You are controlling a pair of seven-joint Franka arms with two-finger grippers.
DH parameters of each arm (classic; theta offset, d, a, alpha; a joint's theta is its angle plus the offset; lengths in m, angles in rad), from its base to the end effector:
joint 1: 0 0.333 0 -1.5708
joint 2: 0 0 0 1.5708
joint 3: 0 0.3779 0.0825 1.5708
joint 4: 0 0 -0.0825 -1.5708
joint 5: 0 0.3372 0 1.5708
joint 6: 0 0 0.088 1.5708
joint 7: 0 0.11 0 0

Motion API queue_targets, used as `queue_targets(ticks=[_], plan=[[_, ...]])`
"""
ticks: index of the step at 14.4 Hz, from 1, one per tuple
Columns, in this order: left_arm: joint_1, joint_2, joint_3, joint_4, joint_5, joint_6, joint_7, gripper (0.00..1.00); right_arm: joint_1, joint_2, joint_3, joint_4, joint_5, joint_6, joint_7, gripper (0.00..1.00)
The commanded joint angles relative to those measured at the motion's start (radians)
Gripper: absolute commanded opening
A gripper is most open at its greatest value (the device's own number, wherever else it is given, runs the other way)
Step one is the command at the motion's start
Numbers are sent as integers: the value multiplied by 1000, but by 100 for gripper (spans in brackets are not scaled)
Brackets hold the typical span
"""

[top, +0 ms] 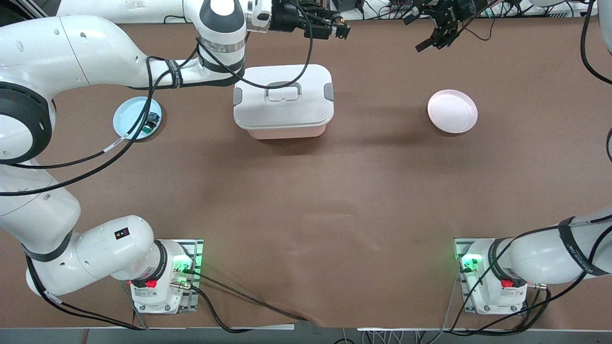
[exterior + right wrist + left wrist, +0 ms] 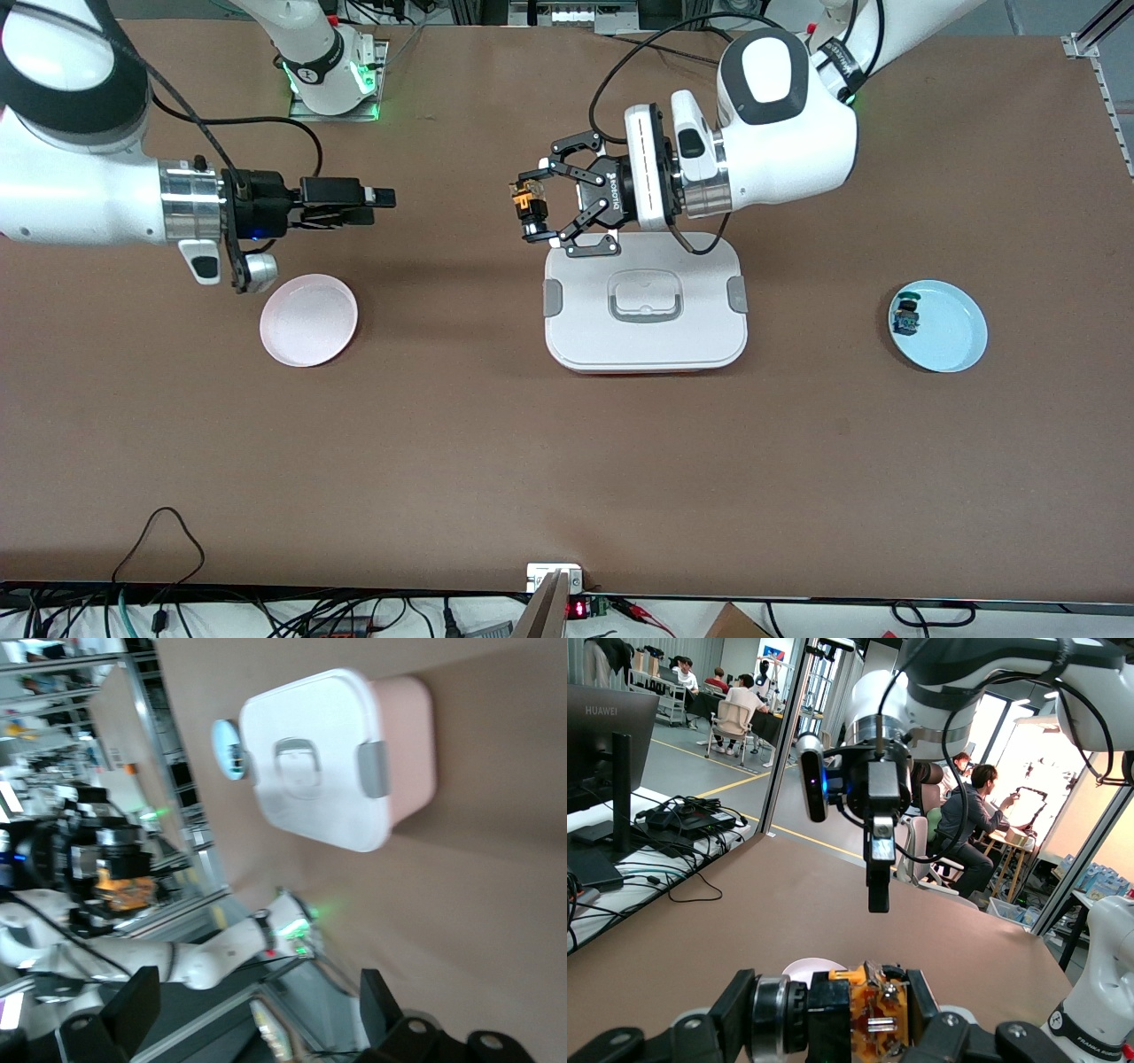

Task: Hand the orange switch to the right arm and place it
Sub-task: 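Hold the switch above the box while the right gripper reaches toward it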

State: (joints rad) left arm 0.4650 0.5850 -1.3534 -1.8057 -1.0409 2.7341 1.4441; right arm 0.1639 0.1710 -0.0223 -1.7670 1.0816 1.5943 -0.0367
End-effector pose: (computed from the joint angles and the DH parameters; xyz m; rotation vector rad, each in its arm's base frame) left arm 0.5400 -0.3399 0.5537 1.6211 -1.0591 0.9259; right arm 0.5371 0.1739 0.5671 -2.0630 0.0591 0.4185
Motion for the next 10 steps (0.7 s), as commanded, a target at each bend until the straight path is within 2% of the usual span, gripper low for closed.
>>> queue_targets(ticks=[1, 3, 5, 10], plan=[[15, -10, -4, -1, -36, -1, 48, 4, 8, 36, -4, 0, 172, -59, 0, 100], [14, -4, -4, -3, -39, -1, 48, 4, 8, 83, -5, -9, 308, -98, -2, 100], [12, -2, -4, -3, -41, -1, 48, 4, 11, 132, -5, -17, 406, -125, -2, 100], [4, -2, -4, 0, -71, 1, 50, 0, 51, 203, -5, -19, 552, -126, -43, 100]])
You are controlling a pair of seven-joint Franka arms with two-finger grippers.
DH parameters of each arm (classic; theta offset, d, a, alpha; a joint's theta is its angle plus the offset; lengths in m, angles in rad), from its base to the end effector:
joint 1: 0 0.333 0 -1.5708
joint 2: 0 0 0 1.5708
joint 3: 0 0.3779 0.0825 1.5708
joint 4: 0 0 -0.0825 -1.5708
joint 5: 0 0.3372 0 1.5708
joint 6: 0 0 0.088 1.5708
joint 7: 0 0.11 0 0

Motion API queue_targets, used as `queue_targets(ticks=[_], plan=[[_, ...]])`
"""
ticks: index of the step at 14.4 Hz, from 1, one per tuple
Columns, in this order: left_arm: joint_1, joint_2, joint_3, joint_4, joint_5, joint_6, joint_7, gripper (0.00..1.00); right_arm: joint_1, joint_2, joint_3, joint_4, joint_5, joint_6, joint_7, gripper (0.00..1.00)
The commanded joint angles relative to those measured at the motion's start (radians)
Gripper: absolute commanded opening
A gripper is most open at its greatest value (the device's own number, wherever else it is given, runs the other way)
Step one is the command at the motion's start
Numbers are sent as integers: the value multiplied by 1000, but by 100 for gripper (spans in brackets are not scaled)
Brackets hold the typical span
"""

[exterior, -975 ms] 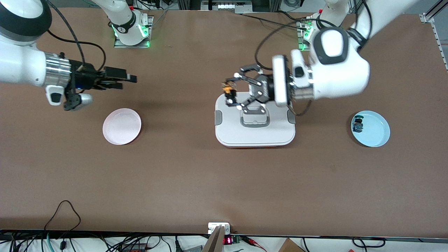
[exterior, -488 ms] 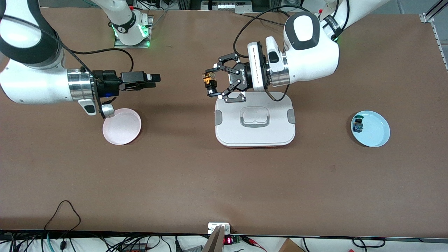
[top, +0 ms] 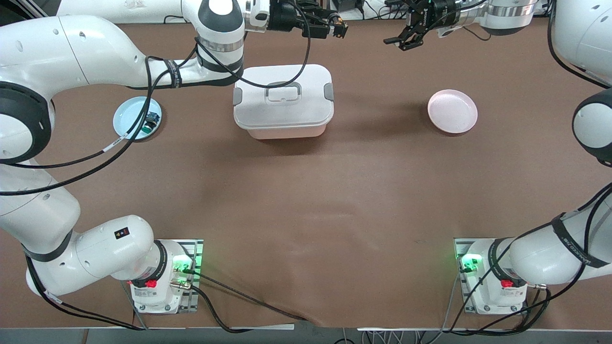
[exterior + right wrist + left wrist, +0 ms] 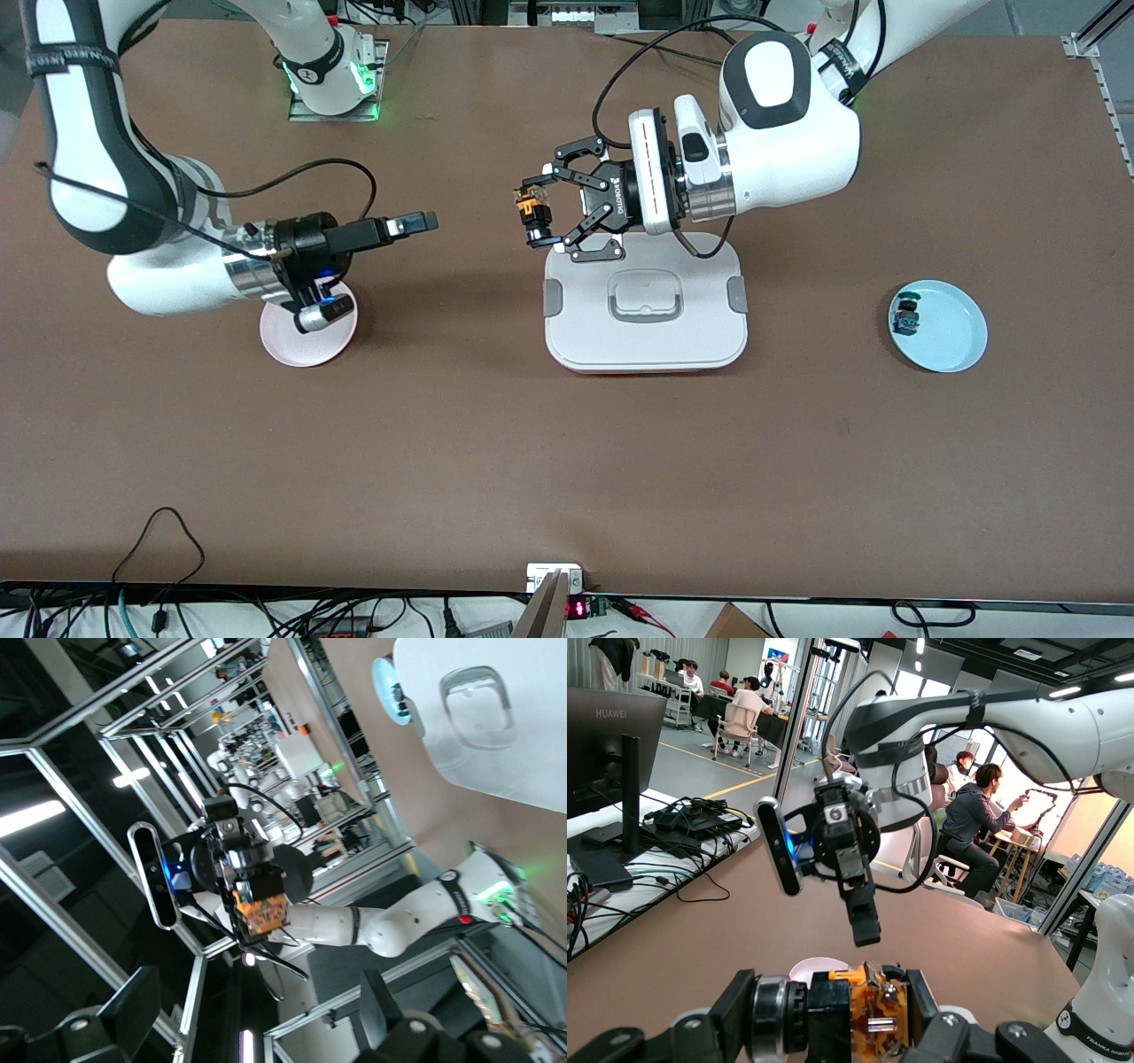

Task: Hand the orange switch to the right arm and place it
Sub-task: 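Hold the switch above the box while the right gripper reaches toward it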

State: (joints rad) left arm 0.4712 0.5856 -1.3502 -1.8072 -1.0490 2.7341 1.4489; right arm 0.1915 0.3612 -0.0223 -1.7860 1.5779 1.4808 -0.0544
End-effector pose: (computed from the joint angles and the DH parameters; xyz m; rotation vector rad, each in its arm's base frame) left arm 0.5428 -0.3354 0.5516 1.6277 -1.0488 0.9286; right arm 0.5751 0.2196 0.5002 -1.5398 0.2154 0.6064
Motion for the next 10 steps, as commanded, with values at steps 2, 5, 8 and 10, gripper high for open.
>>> queue_targets(ticks=[2, 5, 8, 10], plan=[[-23, -1, -6, 3, -83, 6, 47, 0, 48, 31, -5, -6, 106, -10, -53, 100], [-22, -1, -4, 9, -164, 7, 115, 0, 91, 51, -5, -7, 184, 1, -77, 100], [-63, -1, 16, 9, -400, 7, 343, 0, 111, 70, -5, -7, 191, 4, -99, 100], [-66, 8, 23, 11, -457, 6, 421, 0, 121, 70, -5, -30, 218, 4, -87, 100]])
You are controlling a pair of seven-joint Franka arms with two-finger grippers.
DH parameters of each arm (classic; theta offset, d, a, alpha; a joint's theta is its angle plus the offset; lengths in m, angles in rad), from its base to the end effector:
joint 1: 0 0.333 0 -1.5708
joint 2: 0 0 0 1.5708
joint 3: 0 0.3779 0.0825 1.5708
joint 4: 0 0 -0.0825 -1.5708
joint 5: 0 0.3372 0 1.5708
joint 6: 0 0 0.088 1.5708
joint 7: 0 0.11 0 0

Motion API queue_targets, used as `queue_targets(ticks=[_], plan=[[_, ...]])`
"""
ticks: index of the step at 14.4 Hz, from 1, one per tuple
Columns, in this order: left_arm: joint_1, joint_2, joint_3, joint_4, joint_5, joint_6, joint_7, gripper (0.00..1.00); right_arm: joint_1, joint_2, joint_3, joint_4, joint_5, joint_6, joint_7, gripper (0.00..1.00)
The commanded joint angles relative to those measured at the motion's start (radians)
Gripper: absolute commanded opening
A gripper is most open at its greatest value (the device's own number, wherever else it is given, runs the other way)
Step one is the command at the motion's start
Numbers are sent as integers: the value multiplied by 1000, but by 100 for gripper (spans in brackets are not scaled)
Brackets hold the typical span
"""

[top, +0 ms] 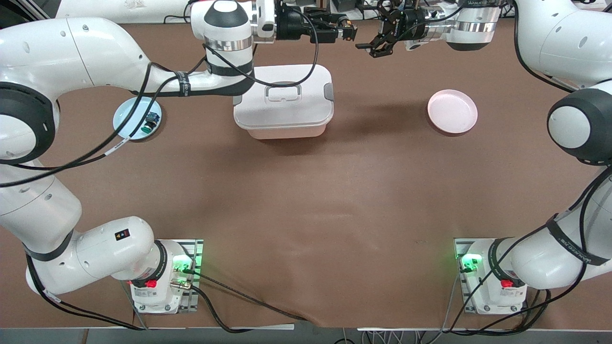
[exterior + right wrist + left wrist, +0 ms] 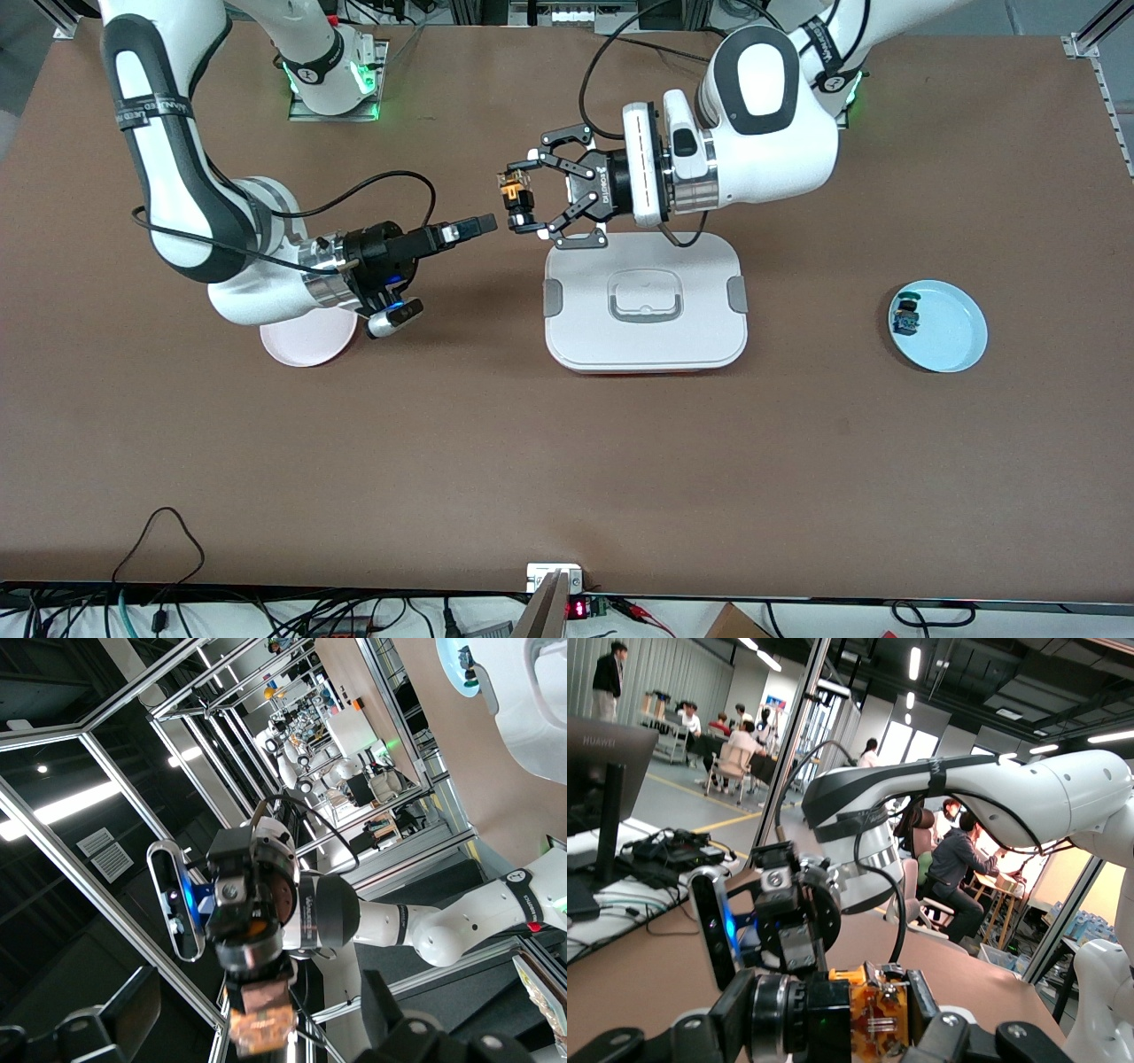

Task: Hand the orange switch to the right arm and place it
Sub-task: 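Hold the switch above the box while the right gripper reaches toward it, then close the right gripper on the orange switch held by the left gripper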

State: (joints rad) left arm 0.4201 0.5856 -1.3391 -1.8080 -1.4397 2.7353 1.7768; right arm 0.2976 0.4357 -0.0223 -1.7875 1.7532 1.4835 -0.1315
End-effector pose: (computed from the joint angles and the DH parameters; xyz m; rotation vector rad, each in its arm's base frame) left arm 0.5232 -0.3569 0.5347 1.5293 -0.9435 0.9860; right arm 0.5713 0.2839 0.4701 -1.3971 0.1971 0.6268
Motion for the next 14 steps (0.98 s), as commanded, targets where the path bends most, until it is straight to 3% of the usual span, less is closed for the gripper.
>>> queue_targets(ticks=[1, 14], plan=[[-17, 8, 12, 15, -71, 4, 93, 0, 24, -6, -5, -47, 57, 0, -8, 100], [-20, 8, 11, 18, -74, 4, 87, 1, 49, -67, -7, -87, 49, -6, 27, 100]])
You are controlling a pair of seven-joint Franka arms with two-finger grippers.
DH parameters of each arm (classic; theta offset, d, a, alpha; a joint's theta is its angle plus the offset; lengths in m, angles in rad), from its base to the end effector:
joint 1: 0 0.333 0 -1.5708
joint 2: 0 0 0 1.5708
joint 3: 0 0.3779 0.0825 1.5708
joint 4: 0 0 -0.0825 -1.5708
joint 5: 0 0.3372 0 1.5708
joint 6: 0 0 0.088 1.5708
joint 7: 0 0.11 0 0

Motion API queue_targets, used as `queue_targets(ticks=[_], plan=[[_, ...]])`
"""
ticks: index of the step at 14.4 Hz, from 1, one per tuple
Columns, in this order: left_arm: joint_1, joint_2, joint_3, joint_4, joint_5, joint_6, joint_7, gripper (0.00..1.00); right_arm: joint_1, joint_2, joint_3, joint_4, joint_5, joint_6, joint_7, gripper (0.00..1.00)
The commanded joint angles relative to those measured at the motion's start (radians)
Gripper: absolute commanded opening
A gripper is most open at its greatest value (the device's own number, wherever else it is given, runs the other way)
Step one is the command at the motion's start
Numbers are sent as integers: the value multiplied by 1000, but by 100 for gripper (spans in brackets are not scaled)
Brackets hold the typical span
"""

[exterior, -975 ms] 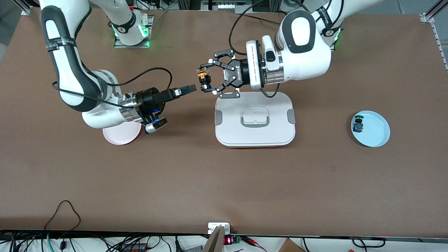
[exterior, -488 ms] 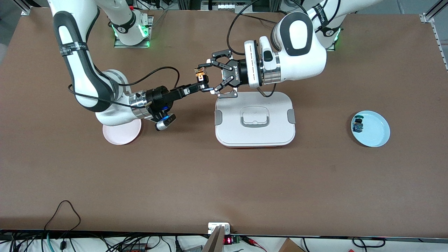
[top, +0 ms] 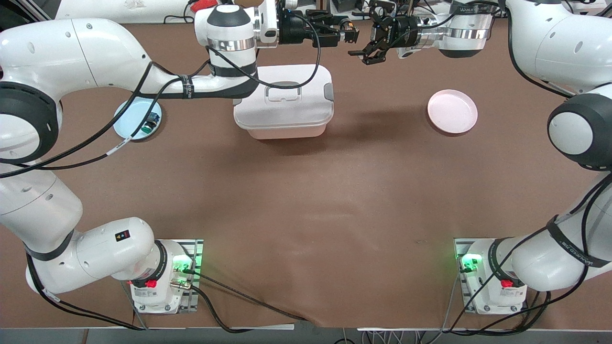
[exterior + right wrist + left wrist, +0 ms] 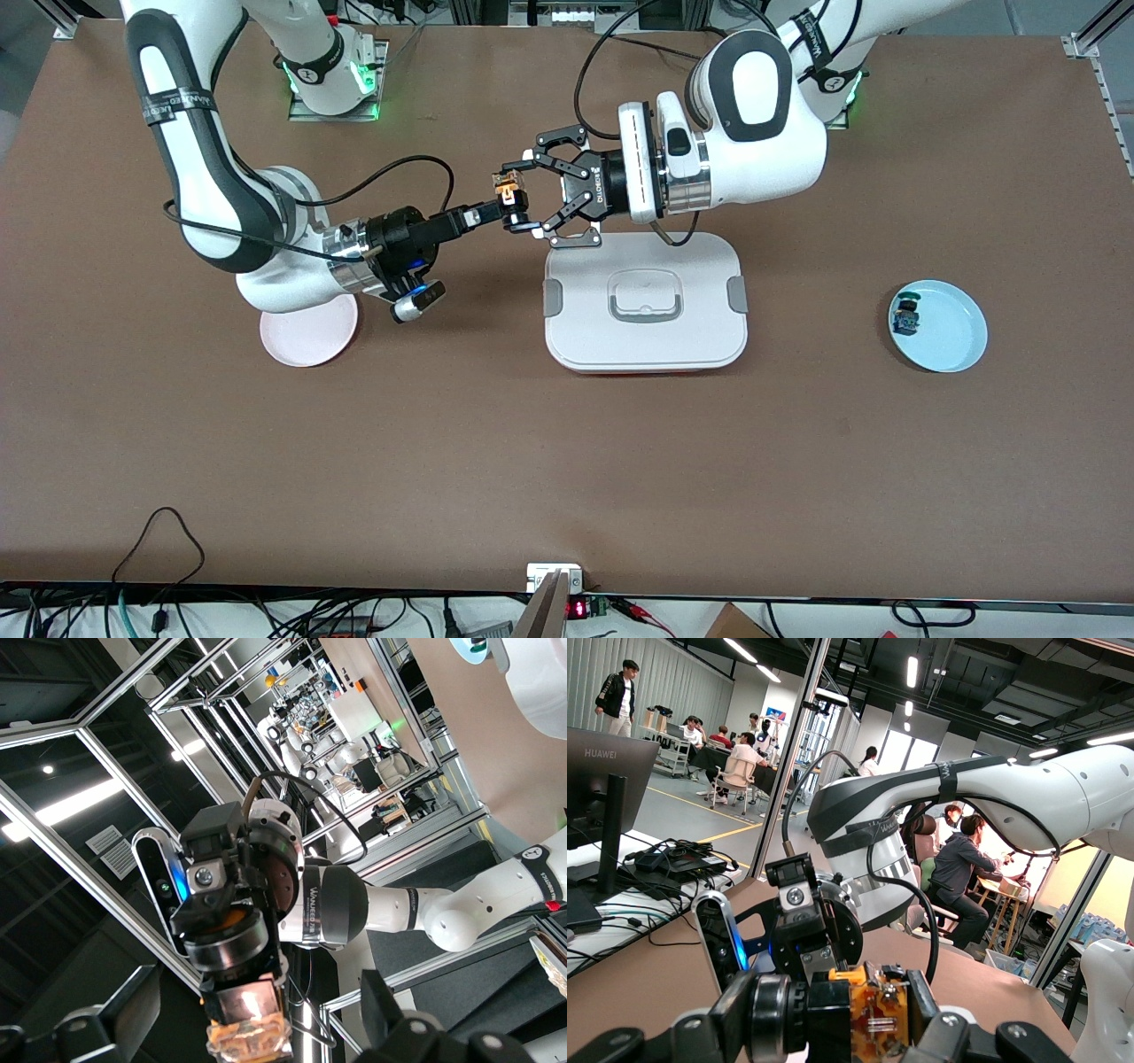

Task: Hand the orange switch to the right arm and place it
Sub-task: 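Close the right gripper on the orange switch held by the left gripper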

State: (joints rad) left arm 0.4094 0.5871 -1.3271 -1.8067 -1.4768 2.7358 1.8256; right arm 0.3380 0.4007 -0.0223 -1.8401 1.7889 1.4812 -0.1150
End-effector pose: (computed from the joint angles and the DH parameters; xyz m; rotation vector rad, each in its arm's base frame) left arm 0.5234 -0.3582 0.5300 1.5237 -0.9452 1.0040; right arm 0.5487 0.3023 0.4747 -1.3697 0.2068 0.6751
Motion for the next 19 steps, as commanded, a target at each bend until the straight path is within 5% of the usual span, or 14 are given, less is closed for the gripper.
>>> queue_targets(ticks=[1, 14, 16, 19], plan=[[-9, 8, 0, 17, -37, 4, 37, 1, 7, -39, -7, -43, 14, -7, 9, 100], [-9, 8, 0, 17, -37, 4, 32, 1, 16, -46, -5, -50, 21, 2, -5, 98], [-7, 8, -1, 17, -37, 4, 32, 1, 16, -46, -5, -50, 20, -1, -8, 87], [-9, 8, 0, 17, -37, 4, 32, 1, 16, -46, -7, -51, 18, -9, -20, 56]])
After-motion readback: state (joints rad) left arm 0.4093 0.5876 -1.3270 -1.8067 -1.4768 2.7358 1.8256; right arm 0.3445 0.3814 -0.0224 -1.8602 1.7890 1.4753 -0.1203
